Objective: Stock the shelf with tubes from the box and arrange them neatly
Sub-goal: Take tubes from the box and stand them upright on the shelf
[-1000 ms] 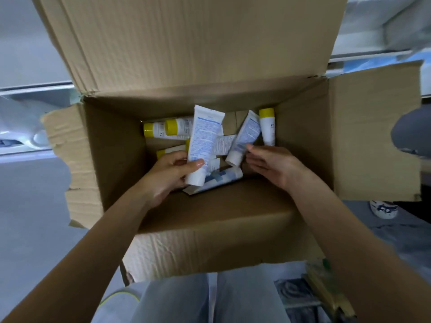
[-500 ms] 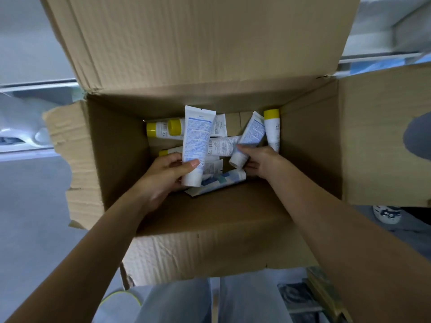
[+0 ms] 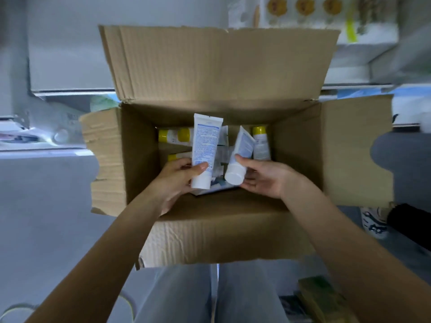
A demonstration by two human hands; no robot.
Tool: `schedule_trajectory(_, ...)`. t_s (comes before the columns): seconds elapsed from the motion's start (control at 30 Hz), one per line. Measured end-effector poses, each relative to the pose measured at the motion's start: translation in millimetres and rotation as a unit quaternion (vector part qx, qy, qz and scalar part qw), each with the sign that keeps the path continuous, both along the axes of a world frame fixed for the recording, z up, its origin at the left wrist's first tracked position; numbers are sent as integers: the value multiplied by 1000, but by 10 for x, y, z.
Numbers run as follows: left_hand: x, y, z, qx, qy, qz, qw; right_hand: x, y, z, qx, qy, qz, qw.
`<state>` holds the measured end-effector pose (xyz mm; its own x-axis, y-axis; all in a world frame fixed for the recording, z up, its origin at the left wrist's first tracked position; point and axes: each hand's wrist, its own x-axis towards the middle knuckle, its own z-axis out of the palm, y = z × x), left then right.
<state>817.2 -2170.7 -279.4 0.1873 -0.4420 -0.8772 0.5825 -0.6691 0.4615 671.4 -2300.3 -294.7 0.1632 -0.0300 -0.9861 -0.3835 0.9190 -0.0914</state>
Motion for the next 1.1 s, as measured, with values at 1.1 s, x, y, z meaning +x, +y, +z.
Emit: schedule_trajectory(1.1, -69, -1110, 4259, -396, -345, 49, 850, -120, -955, 4532, -657, -195, -12, 728)
